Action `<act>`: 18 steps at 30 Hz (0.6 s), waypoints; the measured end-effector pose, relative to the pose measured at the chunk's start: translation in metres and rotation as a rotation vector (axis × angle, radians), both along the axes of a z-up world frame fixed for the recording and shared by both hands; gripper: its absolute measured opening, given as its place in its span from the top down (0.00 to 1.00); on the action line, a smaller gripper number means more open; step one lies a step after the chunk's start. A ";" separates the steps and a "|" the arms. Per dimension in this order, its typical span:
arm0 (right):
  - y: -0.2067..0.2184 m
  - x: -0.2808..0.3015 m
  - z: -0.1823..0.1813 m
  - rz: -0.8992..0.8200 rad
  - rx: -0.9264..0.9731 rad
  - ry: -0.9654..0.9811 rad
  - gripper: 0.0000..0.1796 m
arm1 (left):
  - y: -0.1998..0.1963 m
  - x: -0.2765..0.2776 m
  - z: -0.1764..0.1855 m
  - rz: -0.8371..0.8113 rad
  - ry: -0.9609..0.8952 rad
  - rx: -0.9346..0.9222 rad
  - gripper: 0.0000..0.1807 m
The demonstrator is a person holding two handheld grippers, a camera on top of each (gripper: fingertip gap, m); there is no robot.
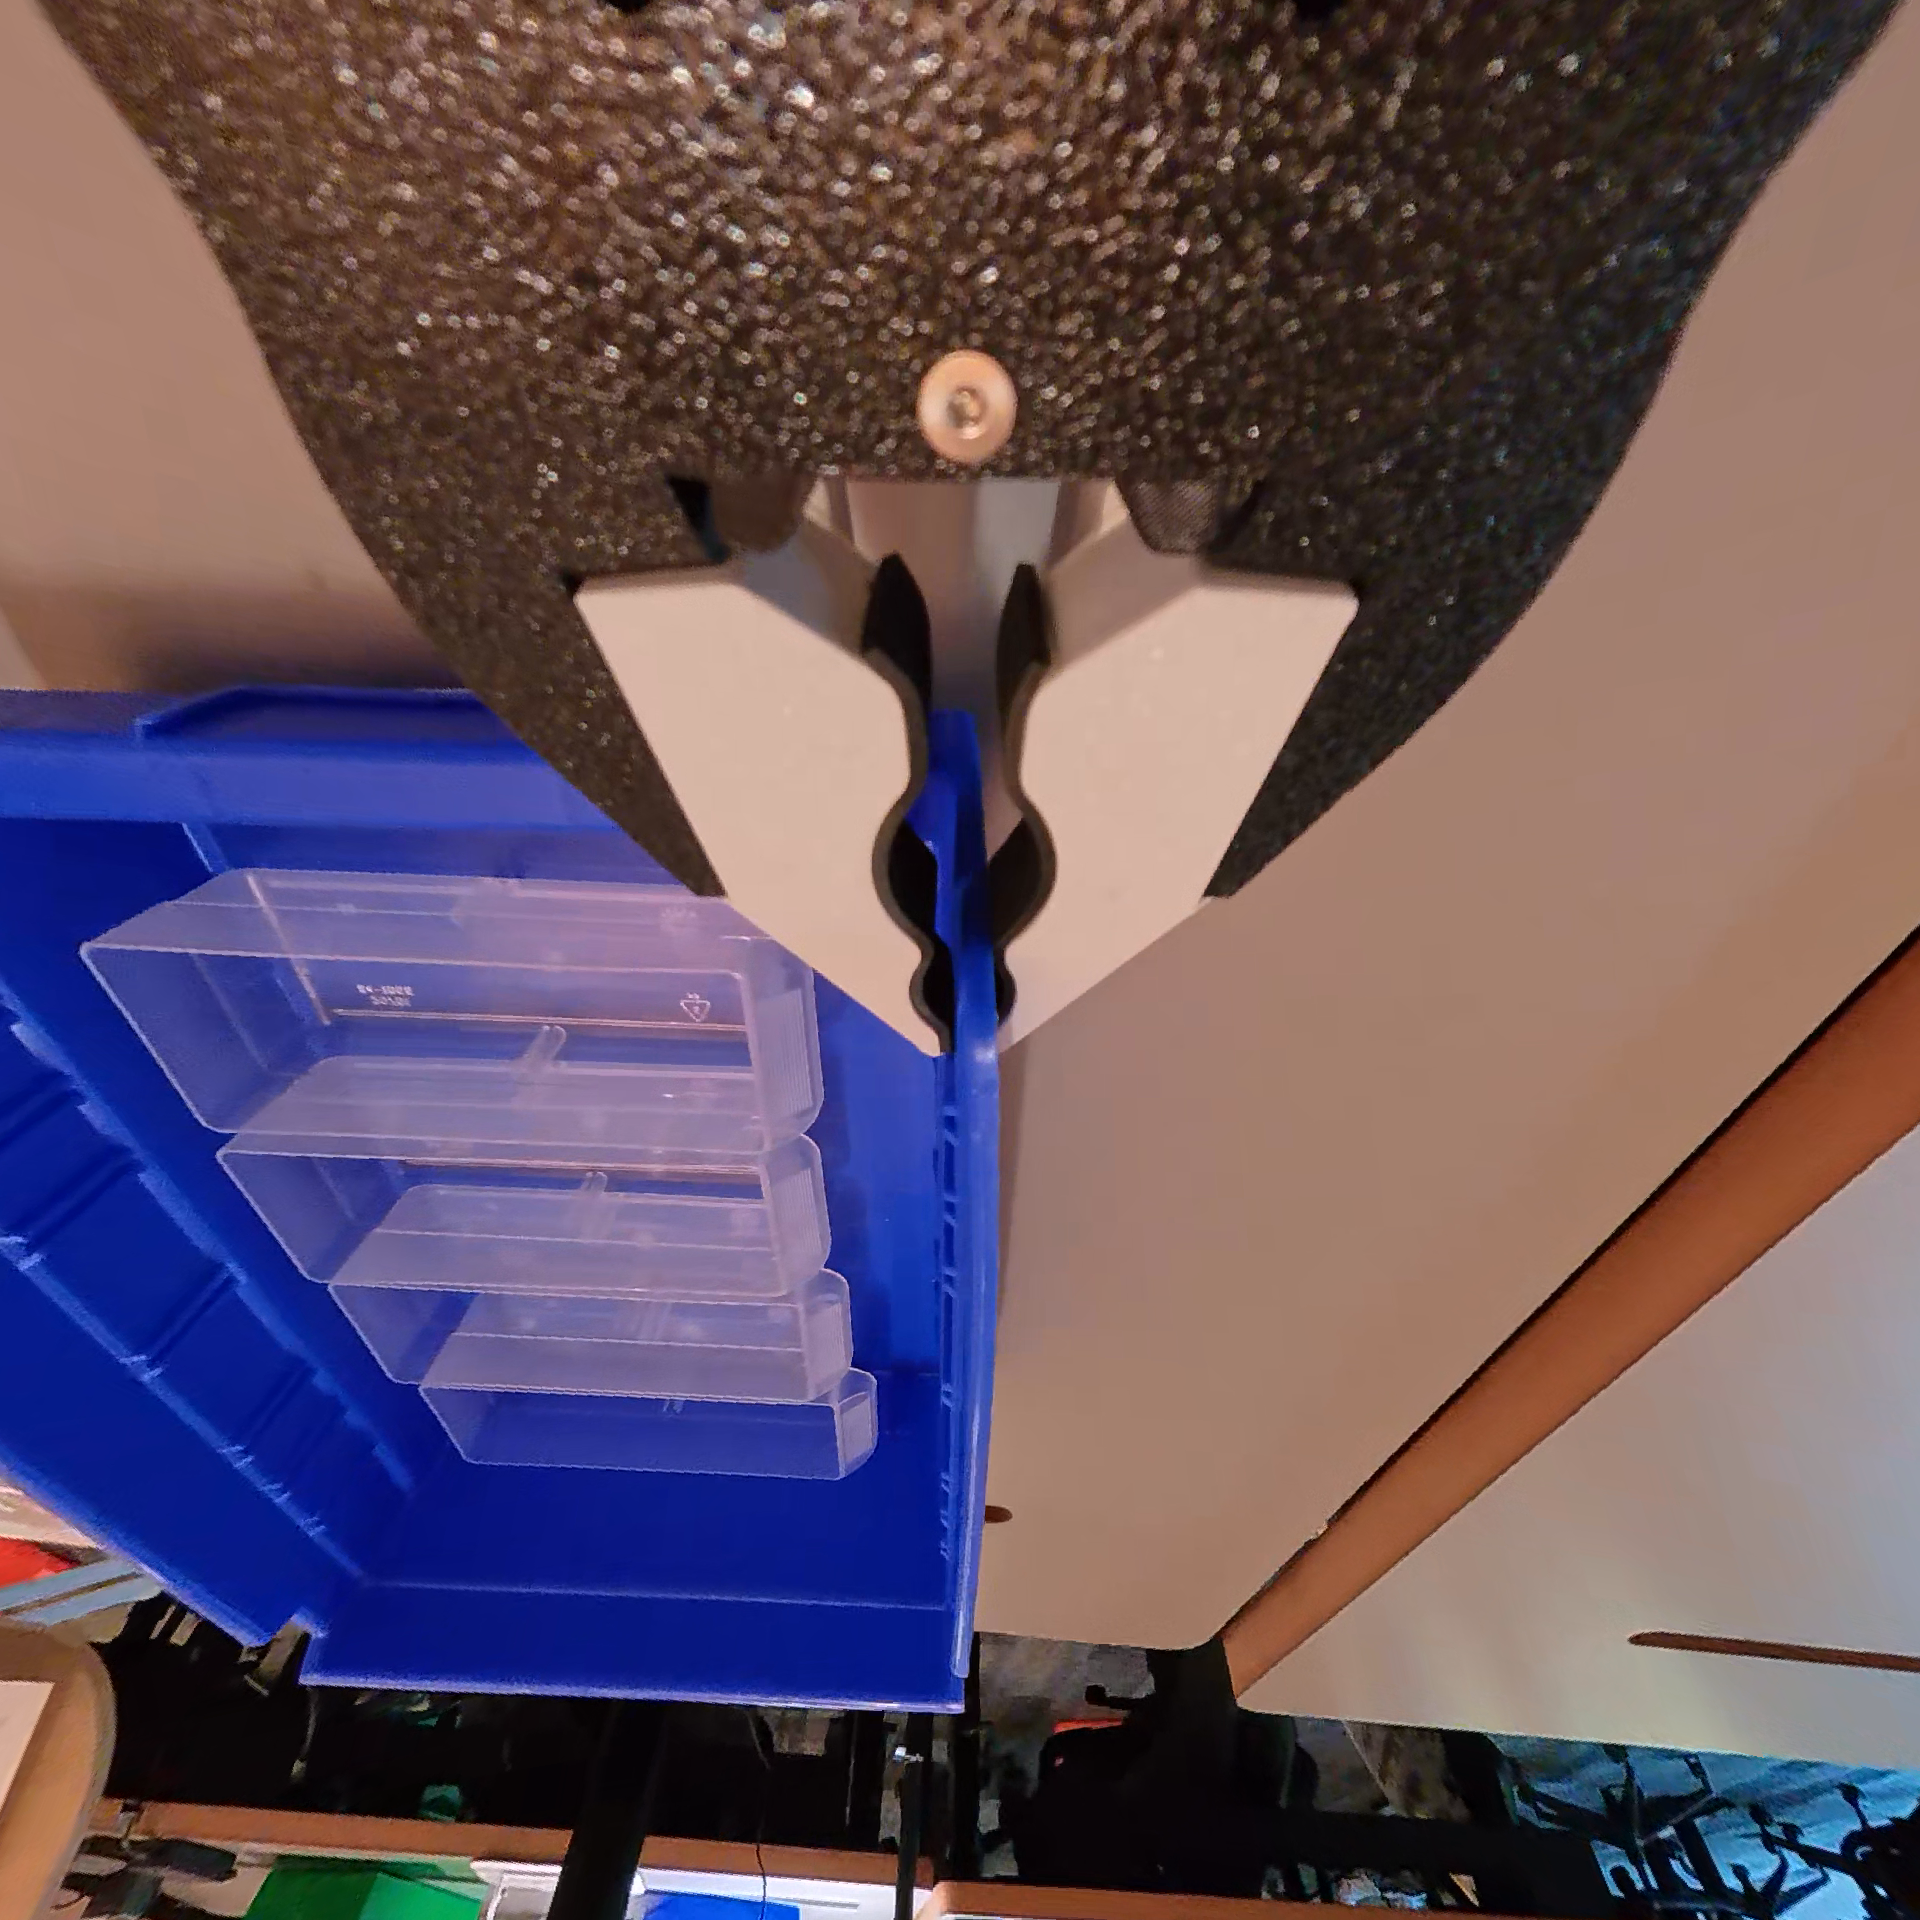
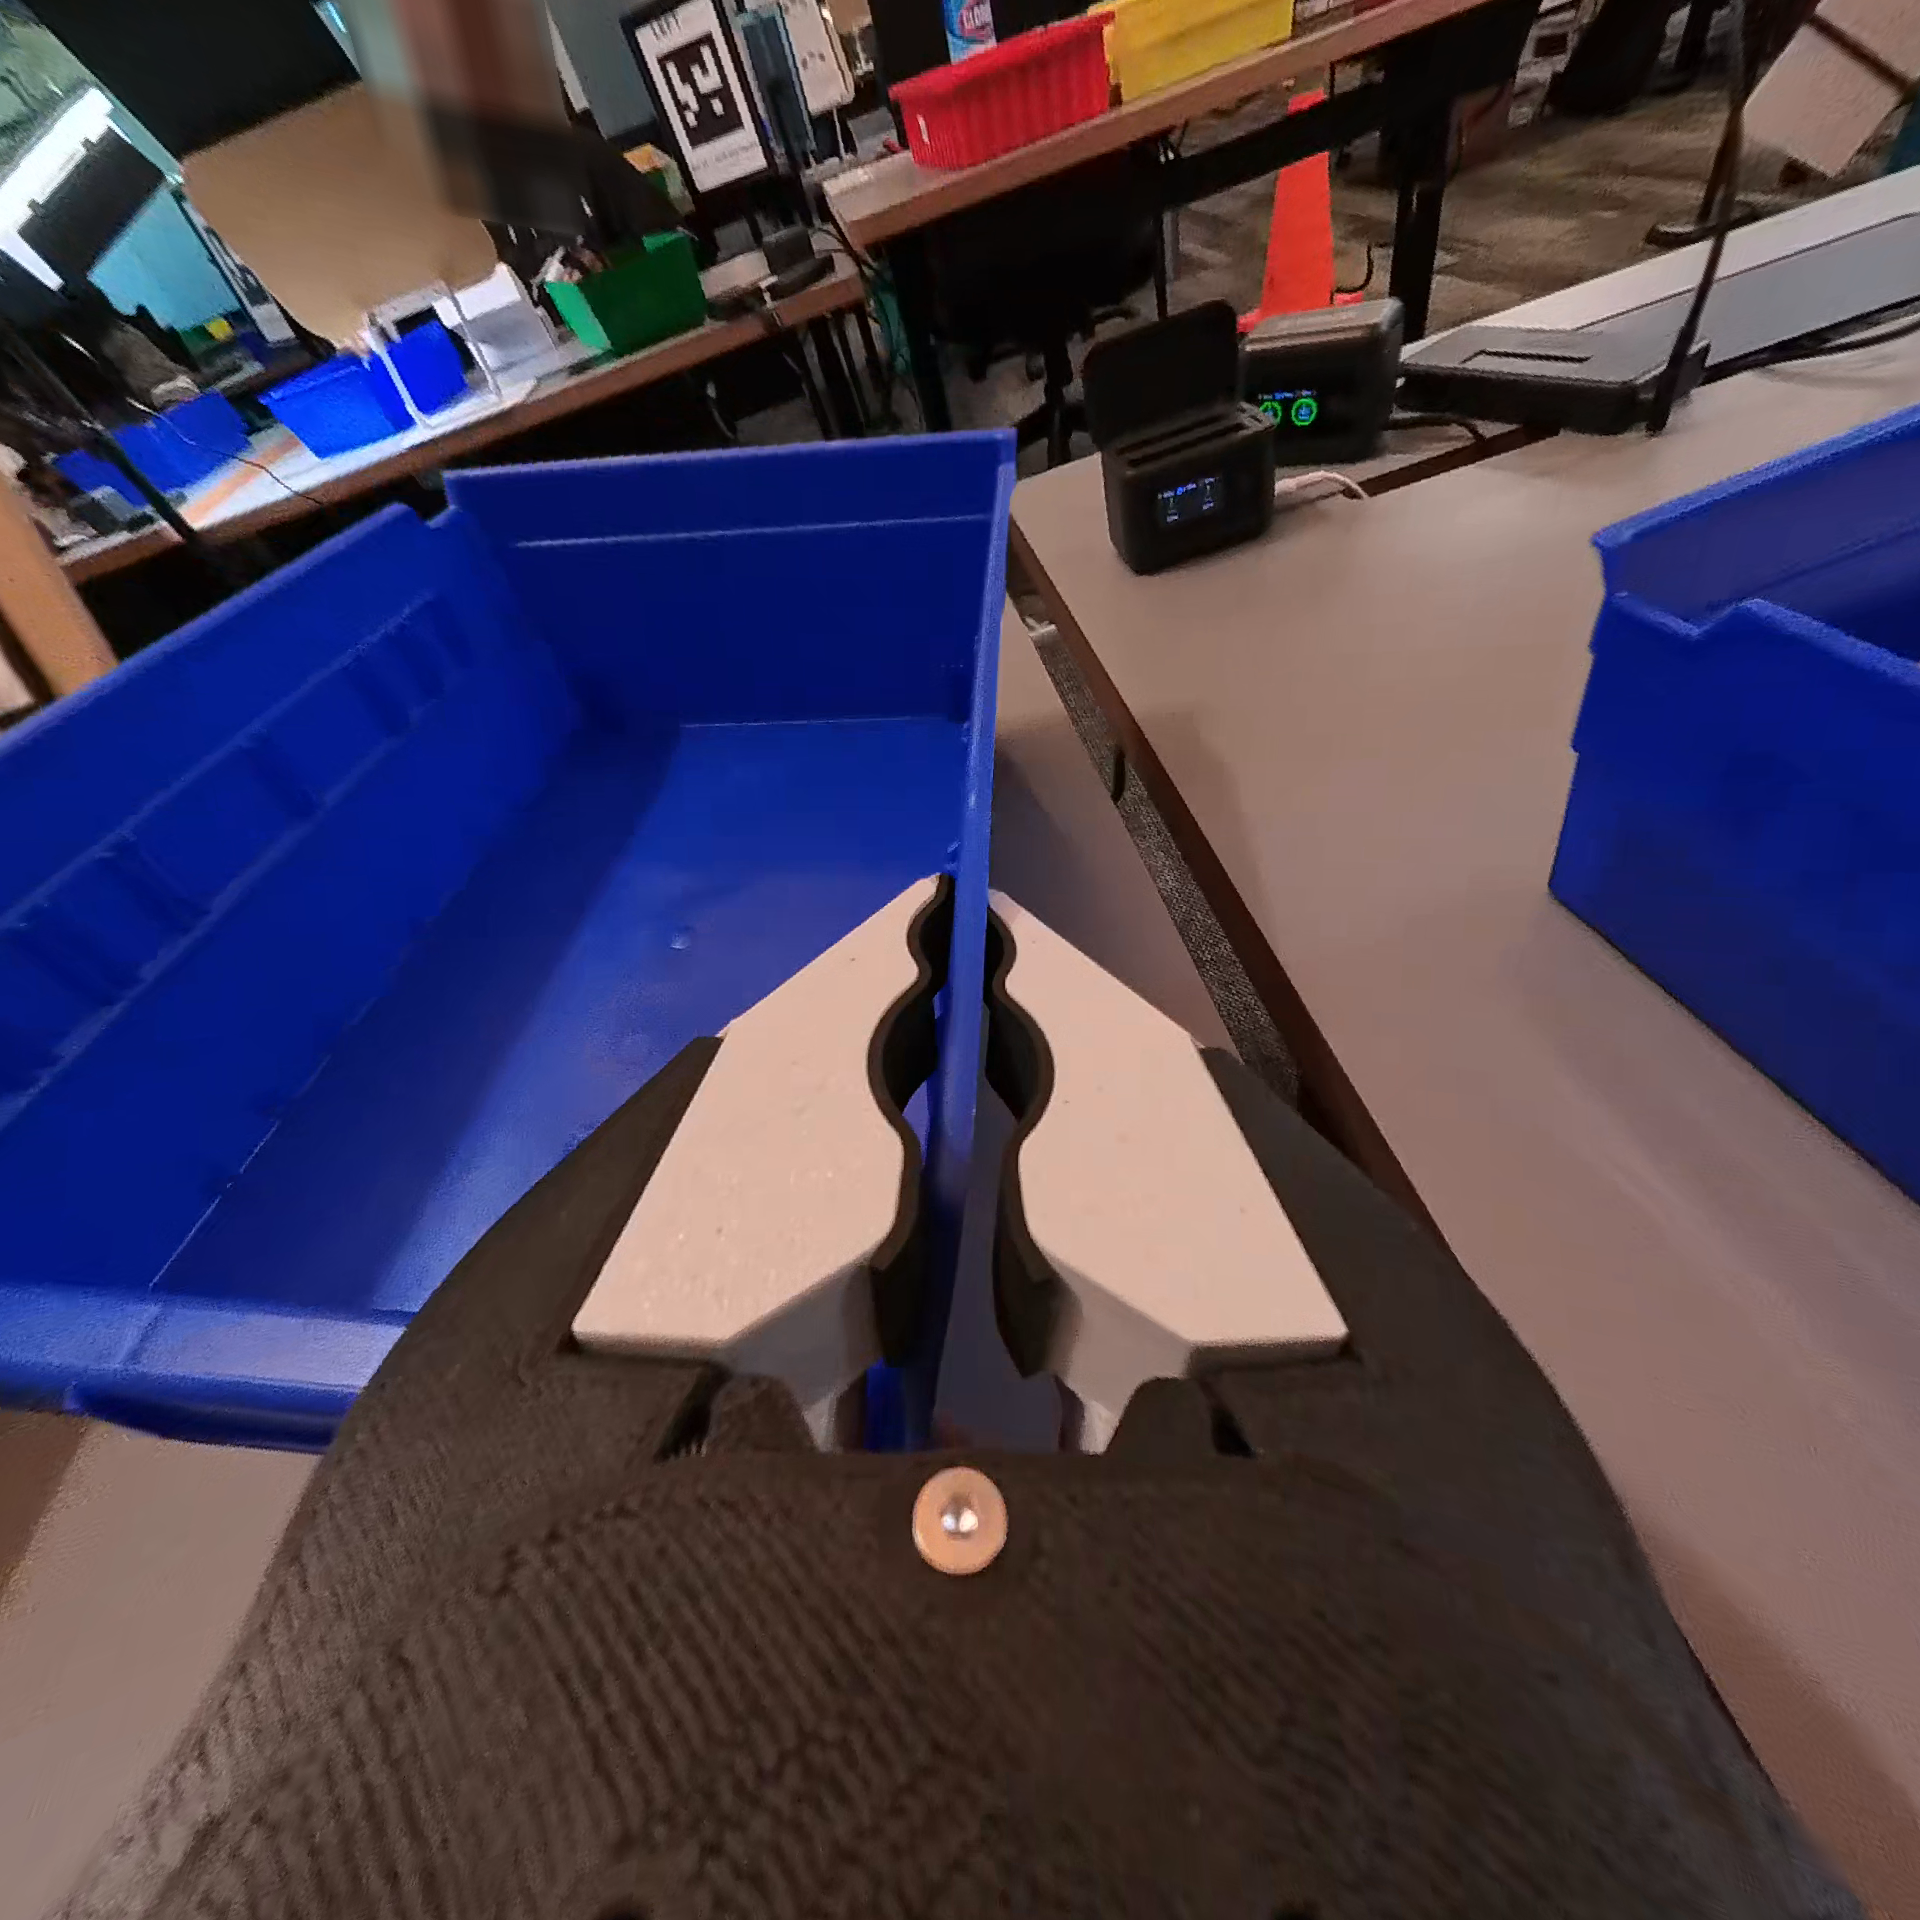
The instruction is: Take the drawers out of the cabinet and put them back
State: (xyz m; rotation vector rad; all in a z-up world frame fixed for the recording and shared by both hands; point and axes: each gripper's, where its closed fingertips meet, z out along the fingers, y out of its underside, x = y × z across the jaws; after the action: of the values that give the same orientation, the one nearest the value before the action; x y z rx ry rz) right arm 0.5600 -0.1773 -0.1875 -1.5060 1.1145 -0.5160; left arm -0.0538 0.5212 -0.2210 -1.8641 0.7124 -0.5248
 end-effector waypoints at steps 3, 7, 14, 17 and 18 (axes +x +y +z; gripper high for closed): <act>0.010 0.010 -0.004 -0.006 -0.051 0.002 1.00 | 0.007 0.007 0.000 0.000 -0.002 0.002 1.00; 0.023 0.024 -0.002 -0.017 -0.146 -0.023 1.00 | 0.015 0.017 0.000 -0.001 -0.004 0.010 1.00; 0.040 0.034 -0.012 0.000 -0.153 -0.015 0.99 | 0.029 0.031 0.000 -0.014 0.009 0.027 1.00; 0.036 0.032 -0.004 -0.003 -0.140 -0.007 0.92 | 0.031 0.032 0.000 -0.034 0.064 0.023 1.00; 0.031 0.033 0.010 -0.040 -0.134 -0.053 0.81 | 0.030 0.032 -0.001 -0.053 0.108 0.029 0.99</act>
State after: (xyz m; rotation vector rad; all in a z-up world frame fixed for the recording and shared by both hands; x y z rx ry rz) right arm 0.5932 -0.1465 -0.1777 -1.5788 1.0885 -0.6652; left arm -0.0217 0.5515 -0.2220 -1.8618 0.8384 -0.4482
